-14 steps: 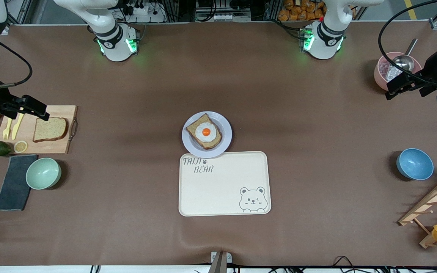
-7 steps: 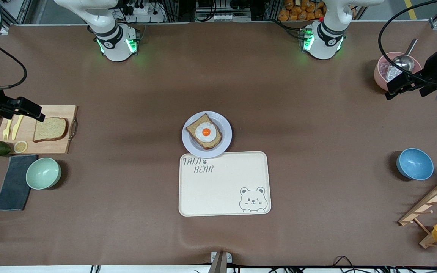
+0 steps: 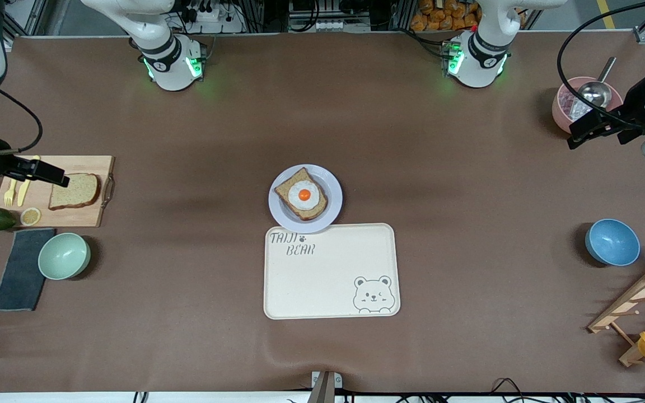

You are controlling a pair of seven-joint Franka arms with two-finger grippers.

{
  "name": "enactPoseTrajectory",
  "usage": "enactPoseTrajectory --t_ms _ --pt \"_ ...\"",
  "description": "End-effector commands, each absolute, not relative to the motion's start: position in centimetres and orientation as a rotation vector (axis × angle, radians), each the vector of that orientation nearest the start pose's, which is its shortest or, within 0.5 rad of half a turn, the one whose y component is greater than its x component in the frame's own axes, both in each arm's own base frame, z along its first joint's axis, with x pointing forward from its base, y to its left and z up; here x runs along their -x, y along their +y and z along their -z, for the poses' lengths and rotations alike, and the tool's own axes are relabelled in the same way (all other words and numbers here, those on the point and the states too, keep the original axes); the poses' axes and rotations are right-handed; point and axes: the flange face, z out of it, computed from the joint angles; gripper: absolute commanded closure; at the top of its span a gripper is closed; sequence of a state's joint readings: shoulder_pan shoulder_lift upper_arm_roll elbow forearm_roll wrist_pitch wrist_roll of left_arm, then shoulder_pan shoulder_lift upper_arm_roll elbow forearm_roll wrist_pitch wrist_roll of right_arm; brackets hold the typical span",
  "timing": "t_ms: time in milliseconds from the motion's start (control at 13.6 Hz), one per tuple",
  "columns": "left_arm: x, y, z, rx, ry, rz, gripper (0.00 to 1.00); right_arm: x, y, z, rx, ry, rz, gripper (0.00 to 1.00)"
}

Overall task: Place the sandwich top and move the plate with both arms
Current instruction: 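Reach the right gripper down to the bread slice on the cutting board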

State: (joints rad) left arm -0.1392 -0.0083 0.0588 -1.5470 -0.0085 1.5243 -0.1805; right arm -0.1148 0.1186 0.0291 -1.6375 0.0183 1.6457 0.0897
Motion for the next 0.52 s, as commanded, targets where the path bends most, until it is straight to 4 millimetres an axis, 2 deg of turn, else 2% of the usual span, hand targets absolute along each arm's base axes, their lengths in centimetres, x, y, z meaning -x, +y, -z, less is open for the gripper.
enactPoseTrajectory --t_ms 0,221,368,442 --pt "-54.6 -4.3 -64.0 3.127 -0.130 -0.017 0.00 -57.8 -6.9 -51.3 3.090 0.309 -0.178 0.00" --pt "-54.6 -4.3 -64.0 3.129 -0.130 -0.017 0.00 -57.6 -9.0 -49.3 3.089 0.275 -0.163 0.00" --pt "-54.6 -4.3 -64.0 3.129 -0.130 -0.017 0.00 -56.9 -11.9 -47.5 3.082 0.314 -0.158 0.00" --pt "-54.6 -4.3 -64.0 3.129 -0.130 -0.017 0.00 -56.5 -13.1 -46.4 3.083 0.270 -0.156 0.00"
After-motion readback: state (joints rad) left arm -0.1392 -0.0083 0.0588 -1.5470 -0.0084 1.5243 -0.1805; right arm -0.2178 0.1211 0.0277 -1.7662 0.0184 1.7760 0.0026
